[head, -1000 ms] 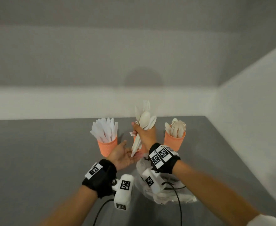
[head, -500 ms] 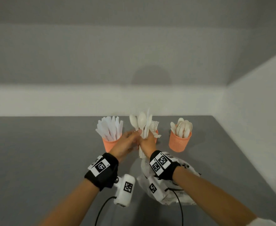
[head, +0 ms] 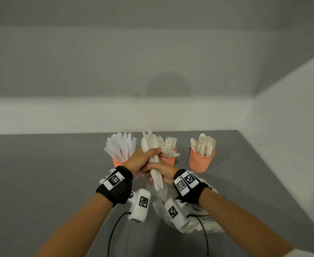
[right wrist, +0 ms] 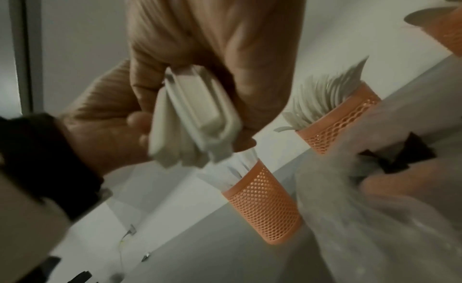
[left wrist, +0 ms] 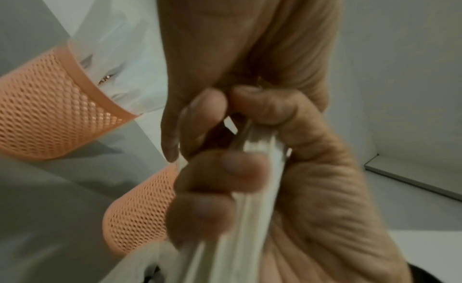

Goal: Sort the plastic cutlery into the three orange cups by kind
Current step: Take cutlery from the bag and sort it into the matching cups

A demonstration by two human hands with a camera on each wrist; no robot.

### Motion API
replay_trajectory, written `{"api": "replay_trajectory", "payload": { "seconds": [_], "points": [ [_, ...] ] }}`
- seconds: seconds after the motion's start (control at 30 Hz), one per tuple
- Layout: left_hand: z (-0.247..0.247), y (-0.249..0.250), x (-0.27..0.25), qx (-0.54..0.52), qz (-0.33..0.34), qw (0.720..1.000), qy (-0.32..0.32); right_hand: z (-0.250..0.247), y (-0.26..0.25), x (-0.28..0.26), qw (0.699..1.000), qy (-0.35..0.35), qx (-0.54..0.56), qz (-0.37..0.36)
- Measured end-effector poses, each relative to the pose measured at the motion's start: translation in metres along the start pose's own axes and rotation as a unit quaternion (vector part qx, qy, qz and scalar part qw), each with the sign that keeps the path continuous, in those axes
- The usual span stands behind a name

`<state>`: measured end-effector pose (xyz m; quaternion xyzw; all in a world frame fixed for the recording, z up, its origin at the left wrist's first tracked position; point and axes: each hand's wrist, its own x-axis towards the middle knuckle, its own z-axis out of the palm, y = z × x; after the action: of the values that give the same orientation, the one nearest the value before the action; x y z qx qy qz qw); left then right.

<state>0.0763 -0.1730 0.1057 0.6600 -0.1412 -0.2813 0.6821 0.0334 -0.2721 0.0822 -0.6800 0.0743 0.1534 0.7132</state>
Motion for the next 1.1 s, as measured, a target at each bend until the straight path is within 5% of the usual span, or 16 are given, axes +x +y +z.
{"api": "replay_trajectory", "payload": {
  "seconds": [0.13,0.37,0.8,1.1],
  "points": [
    [-0.005,0.006,0.002,0.033,-0.008,0.999,-0.028,0.003,0.000,0.003,0.997,0.025,0.066,-0.014],
    [-0.005,0.005,0.007,0.000,0.109,0.974,0.199,-0.006,0.010,0.010,0.992,0.106,0.036,-0.052],
    [-0.012,0.011,0.007,0.002,0.007,0.989,0.149,-0.013,0.022,0.000,0.993,0.083,-0.019,-0.081],
    [-0.017,0.021,0.005,-0.113,0.110,0.942,0.296,-0.015,0.023,-0.007,0.996,0.064,0.043,-0.044]
  ]
}}
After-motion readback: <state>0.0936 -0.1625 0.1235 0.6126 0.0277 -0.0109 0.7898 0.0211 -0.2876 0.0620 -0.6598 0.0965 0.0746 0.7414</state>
